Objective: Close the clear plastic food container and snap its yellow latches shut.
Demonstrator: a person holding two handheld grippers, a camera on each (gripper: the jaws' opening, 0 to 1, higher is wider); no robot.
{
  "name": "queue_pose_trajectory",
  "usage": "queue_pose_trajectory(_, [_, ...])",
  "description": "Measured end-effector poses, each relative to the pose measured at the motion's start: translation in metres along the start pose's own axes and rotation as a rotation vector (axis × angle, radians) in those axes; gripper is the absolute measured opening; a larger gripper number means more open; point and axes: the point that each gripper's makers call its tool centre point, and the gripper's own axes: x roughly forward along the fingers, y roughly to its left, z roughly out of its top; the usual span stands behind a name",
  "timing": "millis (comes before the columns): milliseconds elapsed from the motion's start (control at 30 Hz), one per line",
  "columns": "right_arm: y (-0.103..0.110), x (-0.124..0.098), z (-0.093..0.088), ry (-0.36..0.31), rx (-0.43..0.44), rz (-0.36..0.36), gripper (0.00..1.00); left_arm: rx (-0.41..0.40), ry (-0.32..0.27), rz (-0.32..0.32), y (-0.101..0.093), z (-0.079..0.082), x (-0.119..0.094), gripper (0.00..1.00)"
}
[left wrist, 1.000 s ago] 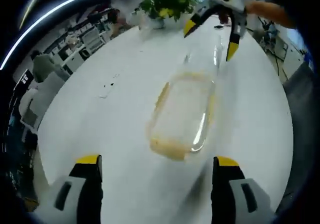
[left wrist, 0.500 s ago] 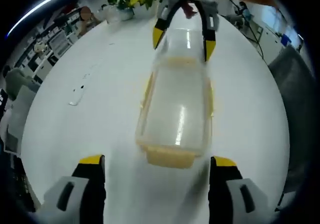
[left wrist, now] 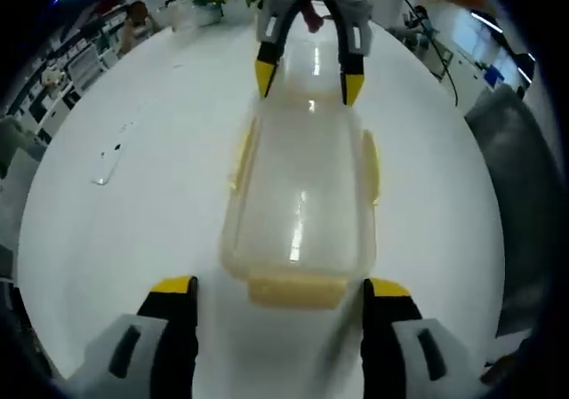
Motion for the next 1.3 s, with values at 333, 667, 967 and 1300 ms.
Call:
queue_pose_trajectory(333, [0.007,-0.002,-0.001,0.002,0.008,-0.004,0.51,0.042,0.023,-0.027,-0.005,0.002,-0.002,0.55])
queue_pose_trajectory(667, [0.010,-0.001,-0.002,0.039,-0.008,-0.003,0.37,0.044,0.062,-0.042,-0.018,0.003,-0.005,0.34])
queue_pose_trajectory(967, [0.017,-0.001,-0.001,0.043,-0.026,0.006,0.36,0.043,0.107,-0.047,-0.026,-0.006,-0.007,0.33])
queue_pose_trajectory(1300, [0.022,-0.013,-0.001,0.020,-0.021,0.029,0.36,0.046,0.128,-0.040,-0.031,0.001,-0.023,0.33])
